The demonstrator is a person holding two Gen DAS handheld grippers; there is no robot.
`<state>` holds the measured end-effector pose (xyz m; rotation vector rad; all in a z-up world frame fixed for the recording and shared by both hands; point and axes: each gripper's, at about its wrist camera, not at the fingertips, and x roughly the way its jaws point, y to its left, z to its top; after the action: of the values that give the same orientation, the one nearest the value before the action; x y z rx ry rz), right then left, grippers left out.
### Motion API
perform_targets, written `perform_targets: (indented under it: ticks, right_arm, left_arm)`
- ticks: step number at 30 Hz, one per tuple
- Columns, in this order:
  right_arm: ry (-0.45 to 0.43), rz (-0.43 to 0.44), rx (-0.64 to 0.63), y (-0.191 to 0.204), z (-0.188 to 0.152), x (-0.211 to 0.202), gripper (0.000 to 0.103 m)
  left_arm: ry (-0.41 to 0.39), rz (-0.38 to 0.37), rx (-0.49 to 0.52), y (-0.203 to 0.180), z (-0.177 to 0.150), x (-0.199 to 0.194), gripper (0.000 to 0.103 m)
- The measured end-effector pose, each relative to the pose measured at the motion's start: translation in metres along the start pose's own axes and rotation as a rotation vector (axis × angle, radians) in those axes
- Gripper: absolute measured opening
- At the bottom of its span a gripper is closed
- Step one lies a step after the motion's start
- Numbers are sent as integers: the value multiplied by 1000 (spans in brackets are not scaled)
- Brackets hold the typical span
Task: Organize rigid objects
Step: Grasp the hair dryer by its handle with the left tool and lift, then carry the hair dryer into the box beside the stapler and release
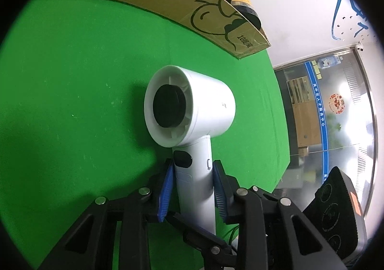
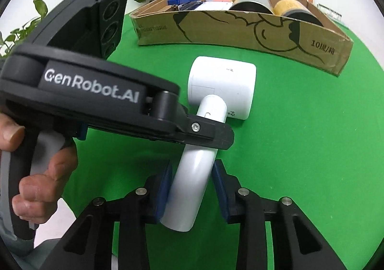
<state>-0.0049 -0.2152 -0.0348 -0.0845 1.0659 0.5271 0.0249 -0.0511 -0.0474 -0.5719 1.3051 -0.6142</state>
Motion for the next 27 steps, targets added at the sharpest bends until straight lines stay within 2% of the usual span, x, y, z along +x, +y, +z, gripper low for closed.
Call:
perform_targets:
  ticks: [5, 11, 15, 19, 24, 27]
  right_arm:
    - [-34, -23, 0, 5, 6, -2, 29]
    - [-156, -28, -46, 20, 46, -22, 29]
    - [-234, -21, -91, 31, 95, -32, 29]
    - [-290, -50, -167, 52, 152, -32, 29]
    - [-295, 29, -146, 62, 240, -11, 29]
    - [-268, 71, -101, 65, 292, 13, 29]
  left_arm:
    - [-44, 14, 24, -10, 2, -10, 31]
    - [-191, 75, 131, -42, 19, -61, 31]
    - [-281, 94, 171, -50, 47, -101, 31]
    - [-334, 144, 195, -50, 85, -139, 30]
    - [-376, 170, 164, -28, 147, -178, 30]
    - [-364, 197, 149, -11, 186, -187, 30]
